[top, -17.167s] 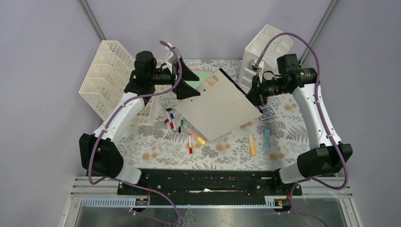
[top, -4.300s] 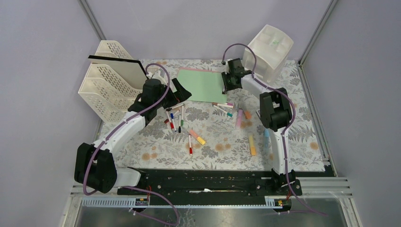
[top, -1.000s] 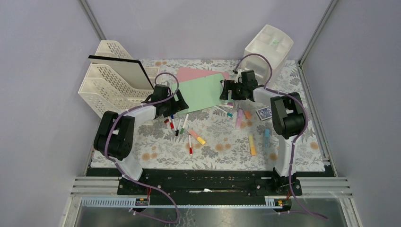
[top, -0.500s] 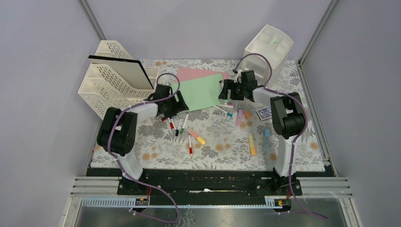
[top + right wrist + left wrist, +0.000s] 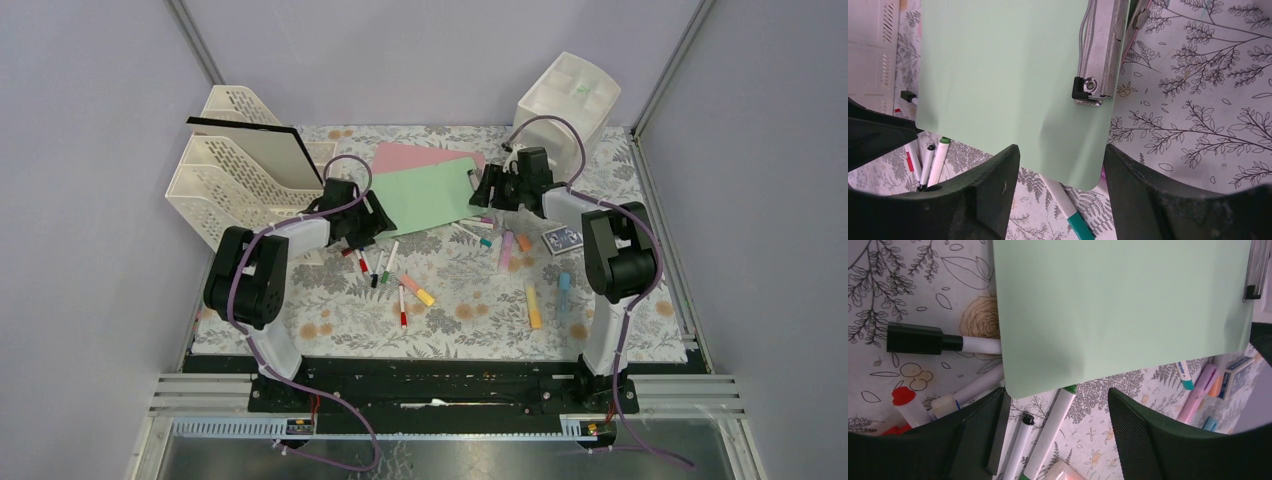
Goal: Organize the desk
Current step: Pick up the folder from the center of the board.
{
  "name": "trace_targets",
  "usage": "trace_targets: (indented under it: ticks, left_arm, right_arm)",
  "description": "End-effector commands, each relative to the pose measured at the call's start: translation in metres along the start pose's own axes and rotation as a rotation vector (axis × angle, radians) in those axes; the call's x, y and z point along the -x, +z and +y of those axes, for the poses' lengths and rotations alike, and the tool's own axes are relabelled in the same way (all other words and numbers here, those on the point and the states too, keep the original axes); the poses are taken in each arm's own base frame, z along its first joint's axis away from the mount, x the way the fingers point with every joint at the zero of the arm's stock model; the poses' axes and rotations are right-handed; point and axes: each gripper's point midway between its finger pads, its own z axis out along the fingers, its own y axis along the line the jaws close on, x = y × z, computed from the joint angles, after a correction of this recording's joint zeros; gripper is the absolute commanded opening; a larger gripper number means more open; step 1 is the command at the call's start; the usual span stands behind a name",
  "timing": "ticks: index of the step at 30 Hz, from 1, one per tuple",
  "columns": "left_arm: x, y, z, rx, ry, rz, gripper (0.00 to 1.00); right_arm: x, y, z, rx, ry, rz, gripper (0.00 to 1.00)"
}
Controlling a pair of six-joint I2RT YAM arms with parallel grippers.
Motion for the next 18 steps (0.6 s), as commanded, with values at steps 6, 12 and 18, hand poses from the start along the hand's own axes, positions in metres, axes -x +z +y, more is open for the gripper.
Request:
trace_targets:
  ticks: [6, 12, 18]
  left_arm:
    - [0.022, -0.012, -0.042, -0.239, -0.169, -0.054, 0.68]
    - [0.023, -0.015, -0.054, -0.306, -0.243, -0.048, 0.66]
    - [0.008, -0.006, -0.045, -0.281, -0.262, 0.009, 0.51]
  right_arm:
    - [0.019, -0.017, 0.023, 0.045, -0.021, -0.067, 0.65]
    - [0.02, -0.018, 0.024, 0.047, -0.016, -0.072, 0.63]
    - [0.025, -0.023, 0.029, 0.057, -0.01, -0.085, 0.62]
